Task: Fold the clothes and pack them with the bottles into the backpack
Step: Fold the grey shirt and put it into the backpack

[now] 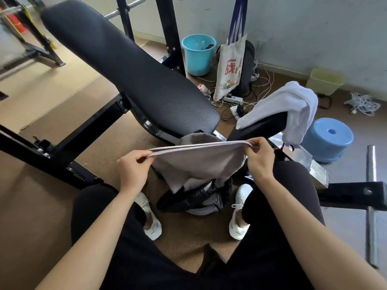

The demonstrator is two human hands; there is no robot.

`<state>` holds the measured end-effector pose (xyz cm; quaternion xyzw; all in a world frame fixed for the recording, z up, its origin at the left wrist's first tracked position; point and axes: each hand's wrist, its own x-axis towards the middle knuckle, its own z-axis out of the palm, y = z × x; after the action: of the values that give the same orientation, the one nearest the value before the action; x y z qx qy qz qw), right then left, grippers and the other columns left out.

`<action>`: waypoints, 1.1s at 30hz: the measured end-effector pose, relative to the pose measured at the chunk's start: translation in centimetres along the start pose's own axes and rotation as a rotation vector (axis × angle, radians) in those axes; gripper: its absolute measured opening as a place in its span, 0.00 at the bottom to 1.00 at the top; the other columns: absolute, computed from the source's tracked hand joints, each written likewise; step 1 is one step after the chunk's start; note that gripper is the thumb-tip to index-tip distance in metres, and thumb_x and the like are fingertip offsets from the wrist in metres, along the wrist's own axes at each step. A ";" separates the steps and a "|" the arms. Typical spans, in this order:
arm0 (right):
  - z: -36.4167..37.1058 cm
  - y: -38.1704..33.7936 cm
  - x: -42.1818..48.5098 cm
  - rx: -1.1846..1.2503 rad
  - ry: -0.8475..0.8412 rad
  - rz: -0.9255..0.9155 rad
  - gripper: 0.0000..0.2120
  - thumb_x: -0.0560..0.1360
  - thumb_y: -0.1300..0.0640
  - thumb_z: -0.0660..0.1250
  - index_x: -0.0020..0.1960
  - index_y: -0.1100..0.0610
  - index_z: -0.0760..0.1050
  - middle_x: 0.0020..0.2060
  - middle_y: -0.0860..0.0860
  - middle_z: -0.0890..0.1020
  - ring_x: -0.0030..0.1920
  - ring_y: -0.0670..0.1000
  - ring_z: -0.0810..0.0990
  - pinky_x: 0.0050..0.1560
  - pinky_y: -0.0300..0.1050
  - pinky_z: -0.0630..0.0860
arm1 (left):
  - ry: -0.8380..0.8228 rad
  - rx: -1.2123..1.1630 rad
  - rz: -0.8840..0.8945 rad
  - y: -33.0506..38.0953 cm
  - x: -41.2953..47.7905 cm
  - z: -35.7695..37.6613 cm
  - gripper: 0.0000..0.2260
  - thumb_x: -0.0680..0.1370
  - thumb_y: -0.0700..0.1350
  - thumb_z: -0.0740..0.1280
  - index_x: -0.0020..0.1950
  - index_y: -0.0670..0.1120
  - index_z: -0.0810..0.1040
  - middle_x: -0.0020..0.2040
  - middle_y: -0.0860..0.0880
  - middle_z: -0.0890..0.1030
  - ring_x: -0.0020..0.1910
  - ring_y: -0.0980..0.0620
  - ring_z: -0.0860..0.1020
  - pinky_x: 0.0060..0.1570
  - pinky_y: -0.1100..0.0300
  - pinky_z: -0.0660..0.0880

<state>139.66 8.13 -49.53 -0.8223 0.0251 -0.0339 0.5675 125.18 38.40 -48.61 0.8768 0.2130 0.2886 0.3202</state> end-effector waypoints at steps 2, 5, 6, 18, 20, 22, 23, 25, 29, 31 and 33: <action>0.2 0.3 -0.6 0.046 -0.030 -0.005 0.07 0.77 0.63 0.71 0.47 0.52 0.78 0.44 0.50 0.84 0.49 0.53 0.83 0.53 0.47 0.81 | 0.048 -0.085 -0.081 0.4 -0.1 0.2 0.06 0.74 0.38 0.77 0.51 0.42 0.87 0.45 0.51 0.85 0.44 0.55 0.82 0.46 0.79 0.72; 0.1 1.0 -0.9 0.098 -0.057 0.028 0.08 0.76 0.63 0.72 0.46 0.50 0.80 0.43 0.51 0.85 0.47 0.53 0.85 0.54 0.51 0.83 | 0.053 -0.228 -0.213 -0.2 -0.4 0.6 0.11 0.73 0.37 0.78 0.52 0.46 0.81 0.43 0.52 0.84 0.42 0.60 0.81 0.45 0.69 0.77; 0.0 1.2 -1.0 0.121 -0.057 0.040 0.08 0.76 0.63 0.73 0.45 0.51 0.80 0.43 0.52 0.85 0.47 0.53 0.85 0.54 0.52 0.83 | 0.035 -0.239 -0.252 -0.6 -0.6 0.8 0.13 0.73 0.37 0.78 0.54 0.47 0.80 0.43 0.52 0.83 0.42 0.61 0.81 0.47 0.66 0.78; 0.4 2.4 -1.5 0.179 -0.094 0.117 0.12 0.75 0.58 0.73 0.39 0.64 0.76 0.32 0.52 0.75 0.36 0.49 0.71 0.41 0.48 0.70 | -0.081 -0.524 -0.498 -2.0 -1.7 3.5 0.08 0.82 0.44 0.69 0.43 0.48 0.81 0.34 0.59 0.80 0.36 0.64 0.76 0.39 0.67 0.72; 0.5 2.5 -1.4 0.164 -0.111 0.111 0.16 0.76 0.56 0.73 0.39 0.66 0.73 0.32 0.52 0.72 0.36 0.49 0.69 0.41 0.48 0.68 | -0.085 -0.546 -0.545 -1.7 -2.0 4.1 0.10 0.82 0.45 0.68 0.41 0.47 0.81 0.34 0.56 0.80 0.36 0.60 0.76 0.40 0.62 0.72; 0.9 2.4 -1.5 0.175 -0.123 0.112 0.16 0.76 0.57 0.72 0.39 0.67 0.71 0.31 0.52 0.71 0.35 0.49 0.68 0.40 0.49 0.68 | -0.094 -0.556 -0.551 -1.1 -2.4 4.4 0.11 0.82 0.45 0.67 0.41 0.45 0.80 0.36 0.51 0.80 0.37 0.59 0.76 0.41 0.61 0.72; 1.1 2.3 -1.6 0.175 -0.134 0.103 0.16 0.76 0.57 0.72 0.39 0.67 0.71 0.31 0.52 0.71 0.35 0.49 0.68 0.40 0.49 0.68 | -0.114 -0.563 -0.536 -0.6 -2.6 4.5 0.11 0.83 0.45 0.67 0.41 0.44 0.80 0.37 0.49 0.80 0.37 0.59 0.76 0.42 0.61 0.72; 1.7 2.0 -2.1 0.160 -0.183 0.062 0.14 0.76 0.58 0.72 0.38 0.66 0.73 0.30 0.52 0.72 0.34 0.49 0.69 0.39 0.49 0.68 | -0.181 -0.580 -0.480 0.4 -3.0 4.9 0.10 0.83 0.45 0.67 0.43 0.42 0.80 0.39 0.45 0.81 0.39 0.57 0.78 0.41 0.60 0.74; 3.1 1.3 -3.8 0.206 -0.323 0.033 0.13 0.78 0.58 0.72 0.38 0.61 0.75 0.30 0.52 0.74 0.34 0.49 0.71 0.37 0.47 0.69 | -0.327 -0.603 -0.372 2.6 -4.6 6.4 0.11 0.82 0.44 0.69 0.40 0.44 0.77 0.33 0.52 0.75 0.35 0.55 0.74 0.37 0.61 0.71; 3.7 0.8 -4.6 0.236 -0.403 0.029 0.12 0.78 0.58 0.72 0.38 0.58 0.75 0.29 0.50 0.75 0.33 0.47 0.72 0.36 0.43 0.70 | -0.376 -0.596 -0.334 3.5 -5.4 7.0 0.10 0.81 0.44 0.70 0.40 0.44 0.78 0.33 0.53 0.75 0.34 0.57 0.74 0.36 0.64 0.71; 4.1 0.8 -5.1 0.238 -0.483 0.034 0.09 0.78 0.58 0.72 0.40 0.57 0.77 0.31 0.48 0.79 0.34 0.47 0.77 0.38 0.44 0.74 | -0.420 -0.579 -0.268 3.8 -5.9 7.7 0.08 0.81 0.44 0.71 0.43 0.42 0.80 0.35 0.50 0.78 0.36 0.58 0.76 0.38 0.66 0.73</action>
<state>134.94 12.10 -51.84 -0.7334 -0.1013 0.1701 0.6504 126.43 29.02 -52.98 0.7543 0.1654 0.1066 0.6263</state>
